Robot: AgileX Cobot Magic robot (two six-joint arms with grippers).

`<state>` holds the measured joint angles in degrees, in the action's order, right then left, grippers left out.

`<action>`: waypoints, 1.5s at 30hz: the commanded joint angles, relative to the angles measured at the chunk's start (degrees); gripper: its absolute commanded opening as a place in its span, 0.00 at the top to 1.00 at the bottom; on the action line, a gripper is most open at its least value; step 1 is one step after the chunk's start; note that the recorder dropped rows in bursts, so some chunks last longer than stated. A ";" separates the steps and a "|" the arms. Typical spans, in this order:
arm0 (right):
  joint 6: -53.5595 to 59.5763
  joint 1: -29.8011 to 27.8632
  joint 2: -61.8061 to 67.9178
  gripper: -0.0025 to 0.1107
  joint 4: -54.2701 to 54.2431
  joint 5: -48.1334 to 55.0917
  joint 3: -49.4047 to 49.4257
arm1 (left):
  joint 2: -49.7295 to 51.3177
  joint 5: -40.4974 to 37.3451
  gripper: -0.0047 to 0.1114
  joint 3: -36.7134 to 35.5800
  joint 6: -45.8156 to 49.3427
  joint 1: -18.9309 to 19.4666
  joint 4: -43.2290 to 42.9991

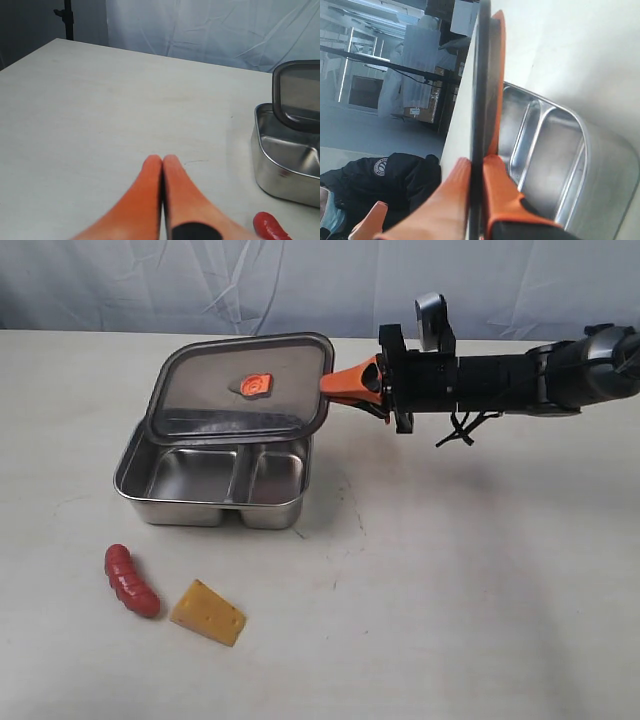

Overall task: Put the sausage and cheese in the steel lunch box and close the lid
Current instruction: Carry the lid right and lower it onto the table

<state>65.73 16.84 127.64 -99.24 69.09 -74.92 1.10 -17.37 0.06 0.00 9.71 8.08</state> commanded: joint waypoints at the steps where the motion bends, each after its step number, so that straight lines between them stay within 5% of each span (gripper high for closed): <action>1: -0.23 -0.31 -0.78 0.99 -0.70 0.88 -2.41 | -0.17 0.62 0.96 -0.06 0.00 -0.27 -0.03; 14: 1.79 -5.91 -7.33 0.99 1.57 0.77 -5.17 | -0.17 0.62 0.96 -0.06 0.00 -0.27 -0.03; 28: 0.42 -8.80 -23.26 0.99 37.39 -23.47 -14.08 | -0.17 0.62 0.96 -0.06 0.00 -0.27 -0.03; 37: -3.87 -5.60 -27.37 0.99 69.51 -14.32 -14.08 | -0.17 0.62 0.96 -0.06 0.00 -0.27 -0.03; 45: -8.60 5.25 -27.37 0.99 89.97 -9.53 -13.84 | -0.17 0.62 0.96 -0.06 0.00 -0.27 -0.03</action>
<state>59.48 18.51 100.85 -17.37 58.96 -88.72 1.10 -17.37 0.06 0.00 9.71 8.08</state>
